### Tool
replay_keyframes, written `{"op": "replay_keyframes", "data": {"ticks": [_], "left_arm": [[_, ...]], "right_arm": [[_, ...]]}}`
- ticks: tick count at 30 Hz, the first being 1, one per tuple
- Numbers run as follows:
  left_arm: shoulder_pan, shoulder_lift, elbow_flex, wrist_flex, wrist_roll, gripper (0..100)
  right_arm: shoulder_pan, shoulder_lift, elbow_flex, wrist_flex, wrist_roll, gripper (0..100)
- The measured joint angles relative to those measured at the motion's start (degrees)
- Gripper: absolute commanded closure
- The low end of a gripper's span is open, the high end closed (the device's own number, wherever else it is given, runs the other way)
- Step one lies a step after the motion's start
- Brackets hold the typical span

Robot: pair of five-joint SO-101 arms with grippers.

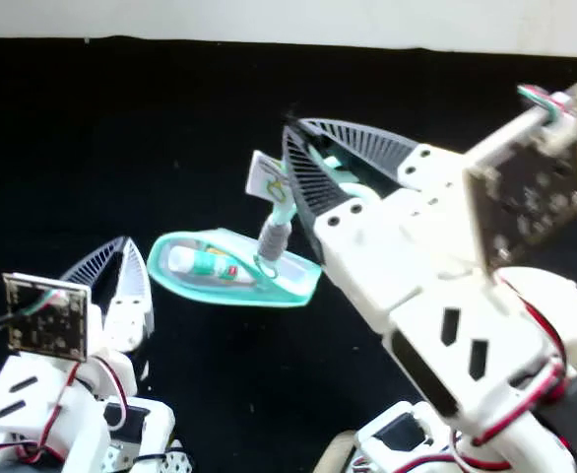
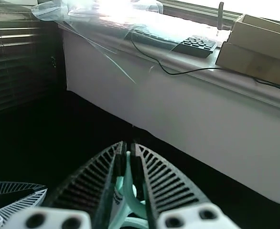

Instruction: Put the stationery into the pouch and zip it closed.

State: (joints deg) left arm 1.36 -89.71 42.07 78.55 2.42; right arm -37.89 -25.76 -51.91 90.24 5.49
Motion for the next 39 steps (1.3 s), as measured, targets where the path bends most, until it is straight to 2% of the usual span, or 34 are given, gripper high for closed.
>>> {"op": "replay_keyframes", "data": {"ticks": [6,13,21,32,36,39], "left_arm": [[0.0,-8.5,12.7,-0.2,0.0,99],[0.0,-12.1,17.3,-1.0,0.0,99],[0.0,-12.1,27.3,-17.2,0.0,99],[6.2,-11.8,36.1,-30.8,0.0,99],[6.4,-11.7,40.4,-37.5,0.1,99],[6.4,-11.6,41.2,-39.5,0.1,99]], "right_arm": [[0.0,-0.1,0.3,-2.5,-2.3,99.3],[0.0,0.0,0.4,-3.6,-2.5,99.3],[0.0,0.0,0.4,-3.6,-2.6,99.3],[-0.1,-0.1,0.4,-3.6,-5.4,99.3],[-3.8,-0.1,0.4,-3.6,-5.4,99.3],[-5.3,-0.1,0.4,-3.6,-5.4,99.3]]}}
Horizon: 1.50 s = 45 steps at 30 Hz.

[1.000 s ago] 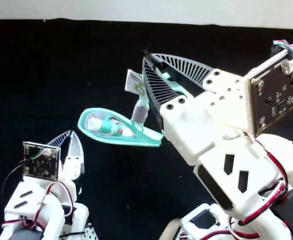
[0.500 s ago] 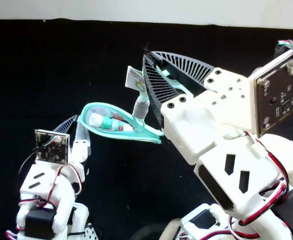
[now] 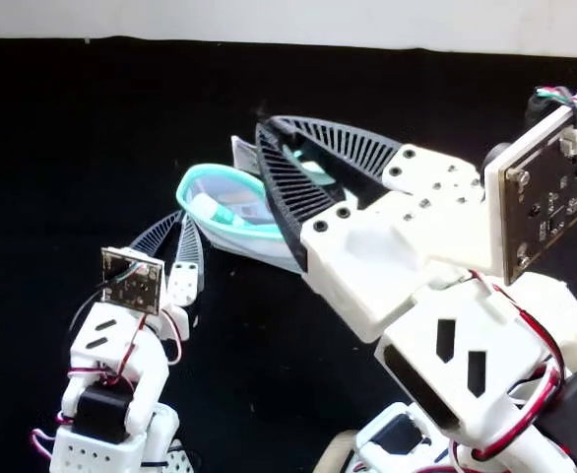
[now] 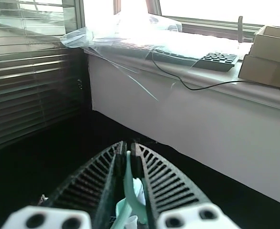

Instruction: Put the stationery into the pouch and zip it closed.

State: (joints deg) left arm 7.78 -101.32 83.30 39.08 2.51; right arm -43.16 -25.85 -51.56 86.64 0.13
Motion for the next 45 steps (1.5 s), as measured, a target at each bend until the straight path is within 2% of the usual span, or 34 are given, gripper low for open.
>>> {"op": "replay_keyframes", "data": {"ticks": [8,18,33,45], "left_arm": [[0.4,0.0,0.2,-4.7,0.0,99],[6.3,-0.4,3.1,-6.3,0.0,99],[6.9,-0.4,3.1,-6.3,0.0,99],[6.9,-0.4,3.1,-6.3,0.0,99]], "right_arm": [[-0.5,0.0,0.0,0.2,0.0,99.3],[-8.9,2.4,-0.3,0.6,-4.1,99.3],[-9.2,11.7,-16.5,-2.5,-4.3,99.3],[-9.3,12.7,-20.2,-2.5,-4.3,99.1]]}}
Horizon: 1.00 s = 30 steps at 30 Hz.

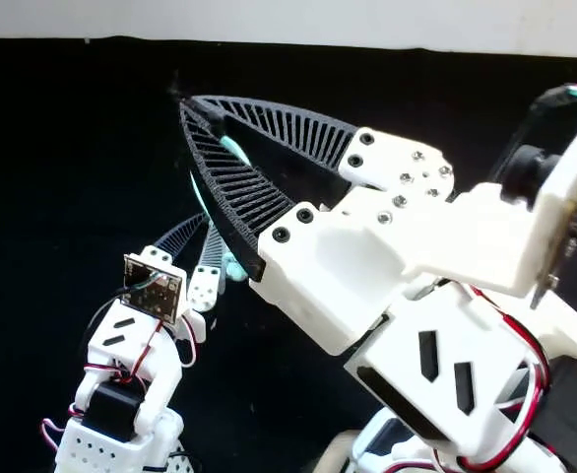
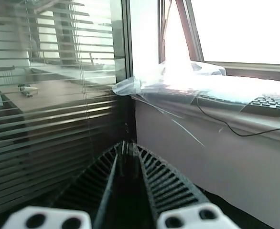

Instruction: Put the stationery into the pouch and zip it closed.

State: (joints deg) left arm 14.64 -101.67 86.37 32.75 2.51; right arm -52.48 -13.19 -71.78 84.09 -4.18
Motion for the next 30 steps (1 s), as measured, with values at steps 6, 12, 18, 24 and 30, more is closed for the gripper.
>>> {"op": "replay_keyframes", "data": {"ticks": [6,12,18,24,30], "left_arm": [[0.0,0.0,0.0,0.0,0.0,99],[0.0,0.0,0.0,0.0,0.0,99],[0.0,0.0,0.0,0.0,0.0,99],[0.0,0.0,0.0,0.0,0.0,99],[0.0,0.0,0.0,0.0,0.0,99]], "right_arm": [[-0.1,0.0,0.0,12.7,0.0,98.8],[3.0,-0.1,5.6,16.4,0.0,82.5],[7.3,-2.0,26.4,16.4,-0.1,71.6],[3.0,-14.3,50.5,16.4,-0.4,73.5],[-4.5,-25.5,69.2,16.4,-5.1,73.5]]}}
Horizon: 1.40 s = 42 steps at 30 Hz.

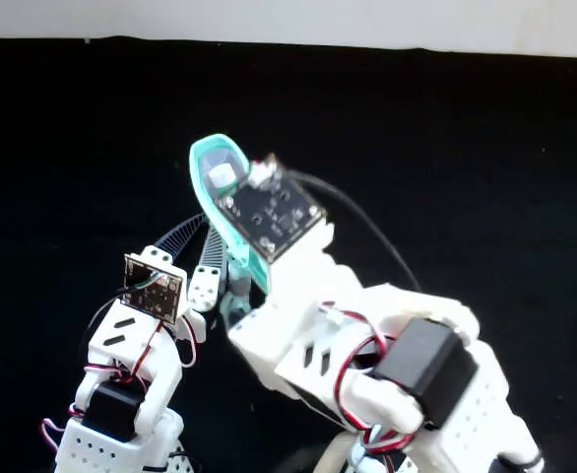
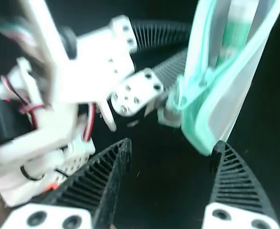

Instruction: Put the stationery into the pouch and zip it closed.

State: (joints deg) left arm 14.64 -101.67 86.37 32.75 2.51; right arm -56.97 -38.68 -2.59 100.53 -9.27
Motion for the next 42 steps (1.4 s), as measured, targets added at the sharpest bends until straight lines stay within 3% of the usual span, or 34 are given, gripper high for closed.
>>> {"op": "replay_keyframes", "data": {"ticks": [5,15,19,34,42], "left_arm": [[0.0,0.0,0.0,0.0,0.0,99],[0.0,0.0,2.5,0.0,0.0,99],[0.0,0.0,2.5,0.0,-0.1,99],[-0.1,0.1,2.7,0.0,0.1,99],[-4.4,0.1,2.6,0.0,0.0,99]], "right_arm": [[-0.7,-2.6,11.6,-0.7,-0.6,73.3],[-3.7,-7.4,31.4,-15.3,-0.6,73.3],[-6.7,-9.2,36.4,-19.8,-0.6,73.3],[-7.1,-10.9,51.8,-37.0,-0.7,73.5],[1.0,-10.7,60.7,-46.6,-0.6,73.5]]}}
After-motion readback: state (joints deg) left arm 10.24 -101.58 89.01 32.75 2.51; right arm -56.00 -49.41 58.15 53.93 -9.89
